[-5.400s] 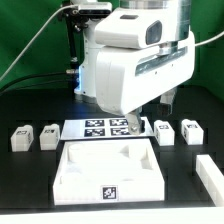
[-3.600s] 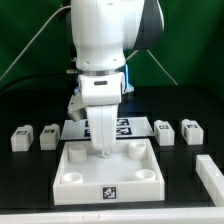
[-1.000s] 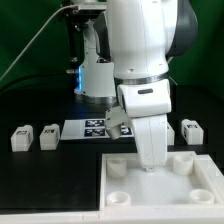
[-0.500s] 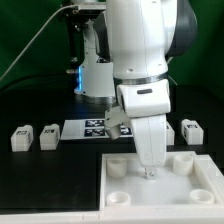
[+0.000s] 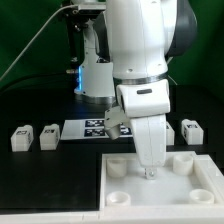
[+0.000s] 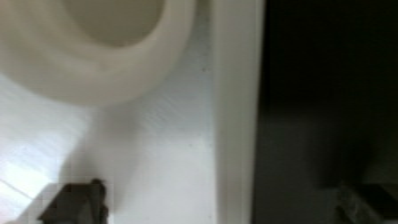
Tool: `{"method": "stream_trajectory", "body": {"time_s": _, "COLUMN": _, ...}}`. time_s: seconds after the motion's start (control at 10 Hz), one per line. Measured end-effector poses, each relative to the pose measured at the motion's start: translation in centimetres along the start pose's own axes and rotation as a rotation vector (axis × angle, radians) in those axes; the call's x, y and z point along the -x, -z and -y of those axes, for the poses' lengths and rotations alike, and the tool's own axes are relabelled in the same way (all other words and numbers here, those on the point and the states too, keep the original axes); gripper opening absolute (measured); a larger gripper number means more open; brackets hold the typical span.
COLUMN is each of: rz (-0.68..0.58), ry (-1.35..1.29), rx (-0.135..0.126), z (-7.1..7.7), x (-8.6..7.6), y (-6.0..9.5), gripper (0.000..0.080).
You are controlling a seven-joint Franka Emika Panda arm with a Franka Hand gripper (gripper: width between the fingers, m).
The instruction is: Assemble one leg
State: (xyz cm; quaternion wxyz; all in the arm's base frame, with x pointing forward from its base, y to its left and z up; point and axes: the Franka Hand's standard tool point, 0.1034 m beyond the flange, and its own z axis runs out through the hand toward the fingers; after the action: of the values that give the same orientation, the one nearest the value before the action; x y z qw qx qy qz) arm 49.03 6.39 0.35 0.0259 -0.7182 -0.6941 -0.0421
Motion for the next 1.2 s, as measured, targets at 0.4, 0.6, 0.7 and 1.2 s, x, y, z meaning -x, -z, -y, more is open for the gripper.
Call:
{"method": "stream_trajectory", "body": {"time_s": 0.4, "rz": 0.005, "ry": -0.242, "rx": 0.024, "z": 1.7, "x": -1.9, "y": 2.0, "gripper": 0.0649}}
{"method": "stream_trajectory", "body": {"time_s": 0.6, "rz": 0.007, "ry": -0.582, "rx": 0.046, "z": 3.1, "x": -5.3, "y": 4.9, "gripper": 0.0649}}
{"method": "stream_trajectory", "body": {"time_s": 0.7, "rz": -0.001, "ry": -0.748, "rx": 0.055, "z": 3.3, "x": -7.5, "y": 6.3, "gripper": 0.0649}}
{"method": "stream_trajectory", "body": {"time_s": 1.2, "rz": -0.069, "ry": -1.257, "rx": 0.062, "z": 4.7, "x": -12.7, "y": 6.3, "gripper": 0.0649}}
